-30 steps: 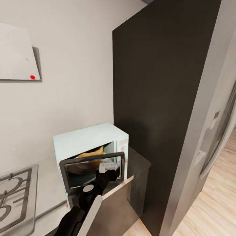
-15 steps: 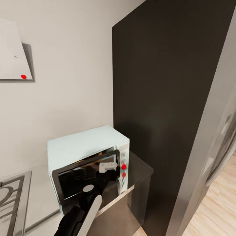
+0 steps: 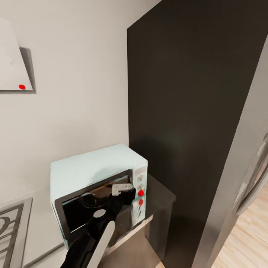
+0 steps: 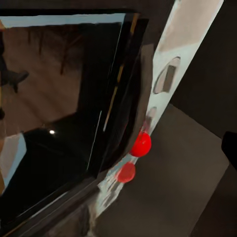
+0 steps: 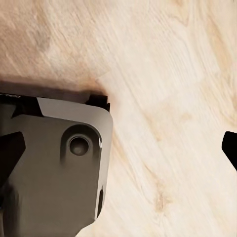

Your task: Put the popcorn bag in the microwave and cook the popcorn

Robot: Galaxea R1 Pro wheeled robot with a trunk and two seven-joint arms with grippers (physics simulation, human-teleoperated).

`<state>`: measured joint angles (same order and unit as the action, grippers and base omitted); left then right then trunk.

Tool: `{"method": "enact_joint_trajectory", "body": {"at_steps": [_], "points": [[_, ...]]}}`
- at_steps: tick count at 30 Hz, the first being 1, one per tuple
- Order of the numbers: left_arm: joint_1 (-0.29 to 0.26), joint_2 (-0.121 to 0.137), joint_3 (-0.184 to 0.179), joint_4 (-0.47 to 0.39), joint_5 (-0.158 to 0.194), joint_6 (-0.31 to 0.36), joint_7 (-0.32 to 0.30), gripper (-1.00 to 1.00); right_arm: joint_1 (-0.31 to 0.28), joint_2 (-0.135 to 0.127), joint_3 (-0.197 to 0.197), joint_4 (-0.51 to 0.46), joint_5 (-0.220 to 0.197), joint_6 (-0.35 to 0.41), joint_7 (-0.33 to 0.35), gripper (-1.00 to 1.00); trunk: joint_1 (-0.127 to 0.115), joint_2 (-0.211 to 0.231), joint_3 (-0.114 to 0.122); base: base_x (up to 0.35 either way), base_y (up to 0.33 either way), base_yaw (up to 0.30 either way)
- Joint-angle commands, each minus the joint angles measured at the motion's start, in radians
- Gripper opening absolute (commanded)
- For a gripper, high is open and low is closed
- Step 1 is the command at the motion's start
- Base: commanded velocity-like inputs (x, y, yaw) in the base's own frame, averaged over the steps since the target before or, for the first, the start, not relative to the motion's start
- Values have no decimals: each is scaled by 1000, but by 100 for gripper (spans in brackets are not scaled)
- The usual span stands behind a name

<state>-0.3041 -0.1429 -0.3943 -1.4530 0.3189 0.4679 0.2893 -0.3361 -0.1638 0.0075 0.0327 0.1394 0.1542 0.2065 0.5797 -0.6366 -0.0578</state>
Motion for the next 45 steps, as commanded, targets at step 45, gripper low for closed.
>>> {"method": "enact_joint_trajectory", "body": {"at_steps": [45], "points": [[5, -8, -55, 448, 224, -16, 71, 100, -1, -3, 13, -5, 27, -47, 0, 100, 1, -1, -2, -301, 0, 0]]}}
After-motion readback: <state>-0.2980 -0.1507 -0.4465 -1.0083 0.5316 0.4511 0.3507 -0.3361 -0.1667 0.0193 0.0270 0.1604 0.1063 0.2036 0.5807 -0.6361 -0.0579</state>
